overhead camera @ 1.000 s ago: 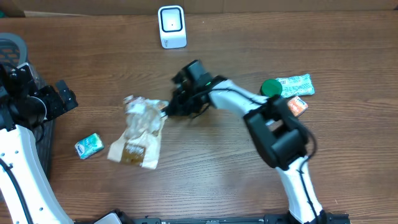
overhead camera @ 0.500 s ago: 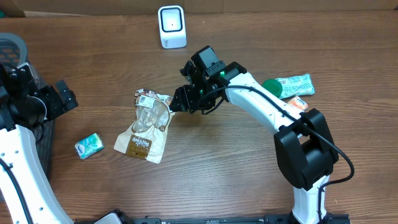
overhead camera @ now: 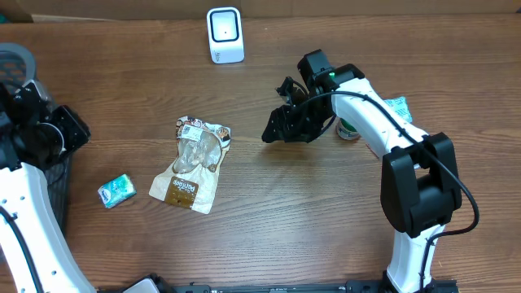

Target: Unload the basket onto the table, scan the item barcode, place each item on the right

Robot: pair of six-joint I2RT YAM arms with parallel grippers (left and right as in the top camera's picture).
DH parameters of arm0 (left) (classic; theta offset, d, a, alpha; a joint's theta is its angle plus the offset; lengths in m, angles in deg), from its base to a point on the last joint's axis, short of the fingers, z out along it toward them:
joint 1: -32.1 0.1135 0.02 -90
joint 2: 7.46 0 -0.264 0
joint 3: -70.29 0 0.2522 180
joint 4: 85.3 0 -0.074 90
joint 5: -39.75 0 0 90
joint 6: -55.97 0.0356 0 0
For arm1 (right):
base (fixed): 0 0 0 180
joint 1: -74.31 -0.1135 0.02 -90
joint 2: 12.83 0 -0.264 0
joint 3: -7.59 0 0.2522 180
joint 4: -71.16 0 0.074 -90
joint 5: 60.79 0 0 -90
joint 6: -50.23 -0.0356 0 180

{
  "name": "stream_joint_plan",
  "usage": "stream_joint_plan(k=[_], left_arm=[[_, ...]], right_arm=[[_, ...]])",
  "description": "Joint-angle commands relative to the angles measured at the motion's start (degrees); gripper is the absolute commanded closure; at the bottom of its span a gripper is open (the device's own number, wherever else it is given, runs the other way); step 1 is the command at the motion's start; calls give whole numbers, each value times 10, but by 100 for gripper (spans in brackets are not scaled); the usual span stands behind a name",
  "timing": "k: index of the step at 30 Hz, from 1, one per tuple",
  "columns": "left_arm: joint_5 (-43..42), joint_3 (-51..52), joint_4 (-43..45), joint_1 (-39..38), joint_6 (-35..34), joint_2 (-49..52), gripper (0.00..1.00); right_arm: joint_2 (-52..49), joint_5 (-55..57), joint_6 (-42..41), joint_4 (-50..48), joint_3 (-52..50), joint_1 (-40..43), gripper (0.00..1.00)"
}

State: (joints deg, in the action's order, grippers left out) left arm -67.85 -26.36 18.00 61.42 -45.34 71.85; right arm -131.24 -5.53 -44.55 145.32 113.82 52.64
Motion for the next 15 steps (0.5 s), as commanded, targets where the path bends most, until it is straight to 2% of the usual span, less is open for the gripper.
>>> stream_joint_plan(k=[1,3,5,11,15], left_arm=[[23,-5,-1,-10,0,12,96],[-11,-5,-12,-10,-2,11,96],[-42,0,-10,-16,25,15,96],[-30,75,22,-74,112,63,96],[-30,127,60,-83,130,97,96]], right_arm=[[-2,-14,21,0,7,-5,40],[-2,-14,20,2,7,-9,42],[-2,-14,16,3,7,-11,43],[-2,-11,0,0,6,-12,44],[-2,-12,-19,-12,6,-14,44]])
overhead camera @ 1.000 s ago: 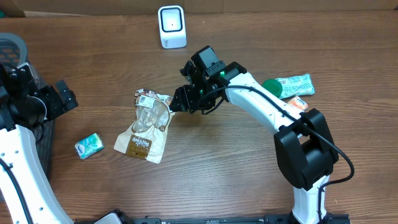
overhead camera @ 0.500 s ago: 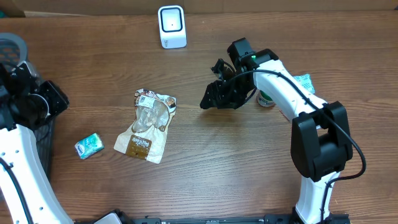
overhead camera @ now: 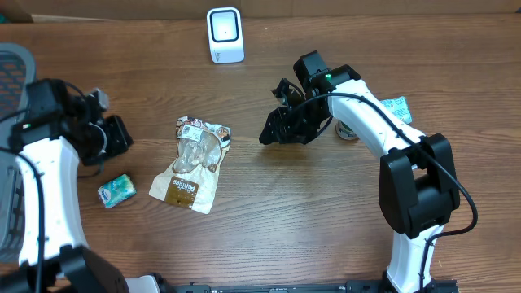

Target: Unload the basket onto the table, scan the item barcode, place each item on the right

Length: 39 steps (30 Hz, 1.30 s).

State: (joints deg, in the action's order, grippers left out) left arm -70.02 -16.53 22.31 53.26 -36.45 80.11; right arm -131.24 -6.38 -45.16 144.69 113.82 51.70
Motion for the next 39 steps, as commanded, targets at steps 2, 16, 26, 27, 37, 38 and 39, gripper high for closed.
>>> stream_joint_plan(k=[2,16,26,27,37,38,39], left_arm=[[-7,42,30,-2,56,22,96],[1,54,82,-73,112,127,96],[94,54,92,-151,17,219,96],[80,54,92,-155,3,219,96],[-83,55,91,-205,-79,221,96],[-89,55,92,-207,-79,221,96],[-86,53,92,-208,-78,220,96]], right_arm=[[-2,-2,-19,-12,5,-10,44],[-3,90,-99,-43,5,-69,39],[-3,118,-123,-40,5,-68,36],[-3,129,-133,-40,5,-68,36],[-3,142,-172,-46,5,-68,32],[-3,142,-171,-46,5,-68,32],[-3,142,-171,-46,5,-68,32]])
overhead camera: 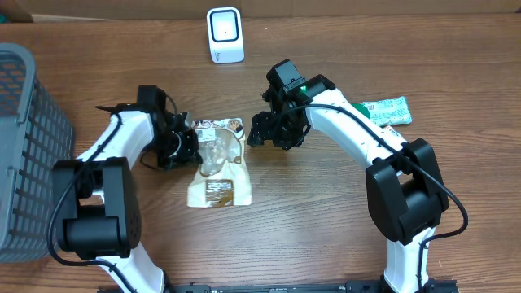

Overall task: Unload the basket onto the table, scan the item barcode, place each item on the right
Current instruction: 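Hold the snack bag with both grippers and lift it toward the scanner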

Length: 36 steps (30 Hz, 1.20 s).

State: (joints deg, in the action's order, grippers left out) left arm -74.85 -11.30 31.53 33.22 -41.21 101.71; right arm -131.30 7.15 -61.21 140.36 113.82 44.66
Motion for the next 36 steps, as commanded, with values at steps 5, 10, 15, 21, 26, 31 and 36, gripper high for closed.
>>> stream_joint_plan(k=[5,10,15,21,26,31,36], left_arm=[[-40,-75,-49,-4,46,-20,96],[-55,-125,-89,-5,118,-37,96],[-60,-44,-26,-16,118,-23,96],[-65,22,49,-26,112,-18,96],[-25,71,108,-28,85,-16,96],[46,94,112,-28,44,-16,96],[52,110,118,-28,21,-16,96]], right_arm=[[-3,6,-9,2,5,19,32],[-3,6,-6,5,5,32,32],[-3,6,-6,4,5,34,32],[-3,6,-7,-1,5,34,32],[-3,0,-7,-1,5,34,32],[-10,-30,-1,-10,5,34,31],[-33,-101,20,-40,-23,34,27]])
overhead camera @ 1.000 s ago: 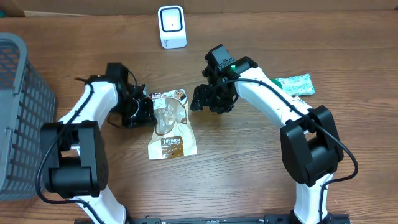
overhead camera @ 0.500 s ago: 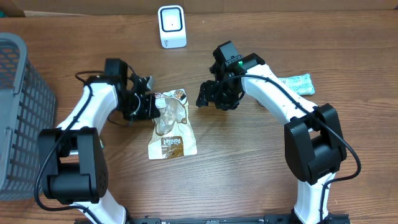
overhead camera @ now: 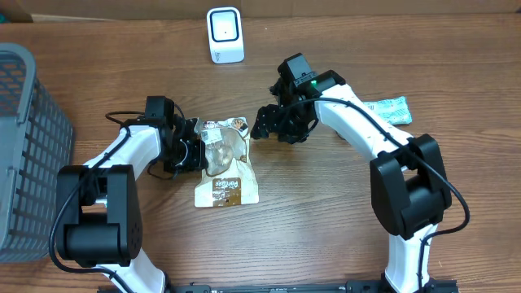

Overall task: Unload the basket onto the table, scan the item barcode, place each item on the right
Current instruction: 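Hold the snack bag with both grippers and lift it toward the scanner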

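Note:
Only the overhead view is given. The item, a cream and brown pouch (overhead camera: 225,167) with a clear window, lies flat mid-table with its white label end toward the back. My left gripper (overhead camera: 193,148) lies against the pouch's left edge, its fingers touching it; whether they pinch it does not show. My right gripper (overhead camera: 262,124) hovers just off the pouch's upper right corner, fingers spread and nothing between them. The white barcode scanner (overhead camera: 225,34) stands at the back edge, its window facing the front.
A tall grey mesh basket (overhead camera: 28,138) fills the left side of the table. A green and white packet (overhead camera: 389,109) lies at the right, behind my right arm. Bare wood lies between the pouch and the scanner.
The pouch has shifted a little to the right and turned, with my left gripper still at its left edge. My right gripper has moved slightly right and back, staying near the pouch's upper right corner.
At first the pouch lay tilted at mid-left with both grippers away from it, the left at the far left edge. The left gripper then moved closer. Later both grippers flanked the pouch, which had moved right and straightened. Now it sits further right, still flanked.

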Robot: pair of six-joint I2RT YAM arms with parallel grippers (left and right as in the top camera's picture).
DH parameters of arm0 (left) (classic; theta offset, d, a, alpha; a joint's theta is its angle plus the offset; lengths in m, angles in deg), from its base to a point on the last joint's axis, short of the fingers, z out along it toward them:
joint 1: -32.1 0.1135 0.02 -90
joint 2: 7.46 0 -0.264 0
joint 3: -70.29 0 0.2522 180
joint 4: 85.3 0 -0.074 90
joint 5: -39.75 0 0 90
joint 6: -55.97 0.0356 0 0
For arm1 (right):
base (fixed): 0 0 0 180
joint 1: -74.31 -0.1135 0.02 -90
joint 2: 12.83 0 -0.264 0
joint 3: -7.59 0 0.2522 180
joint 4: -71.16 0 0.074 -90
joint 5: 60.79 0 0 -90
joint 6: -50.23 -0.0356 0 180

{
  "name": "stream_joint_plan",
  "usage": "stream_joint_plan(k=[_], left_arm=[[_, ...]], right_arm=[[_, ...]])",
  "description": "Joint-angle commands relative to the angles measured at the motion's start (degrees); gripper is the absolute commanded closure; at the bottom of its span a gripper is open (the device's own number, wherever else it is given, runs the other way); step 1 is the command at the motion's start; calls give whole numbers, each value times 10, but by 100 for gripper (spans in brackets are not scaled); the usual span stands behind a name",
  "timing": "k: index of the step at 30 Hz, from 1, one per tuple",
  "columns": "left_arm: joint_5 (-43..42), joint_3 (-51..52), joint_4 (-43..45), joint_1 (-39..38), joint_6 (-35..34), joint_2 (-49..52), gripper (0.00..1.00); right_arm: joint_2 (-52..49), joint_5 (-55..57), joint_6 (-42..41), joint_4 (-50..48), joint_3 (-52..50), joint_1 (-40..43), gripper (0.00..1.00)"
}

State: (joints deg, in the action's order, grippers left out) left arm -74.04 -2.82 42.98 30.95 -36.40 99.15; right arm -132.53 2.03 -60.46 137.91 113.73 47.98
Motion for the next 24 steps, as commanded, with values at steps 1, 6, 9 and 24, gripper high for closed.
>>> stream_joint_plan(k=[1,6,9,24], left_arm=[[45,27,3,-5,-29,10,96],[45,31,3,-5,-30,10,96],[45,31,2,-5,-30,10,96],[43,31,-5,-5,-35,10,96]], right_arm=[[-25,-57,12,-19,-28,0,27],[-47,-82,12,-54,-61,0,26],[-47,-92,-9,-110,-96,-1,25],[-58,-63,-223,-427,-219,-103,53]])
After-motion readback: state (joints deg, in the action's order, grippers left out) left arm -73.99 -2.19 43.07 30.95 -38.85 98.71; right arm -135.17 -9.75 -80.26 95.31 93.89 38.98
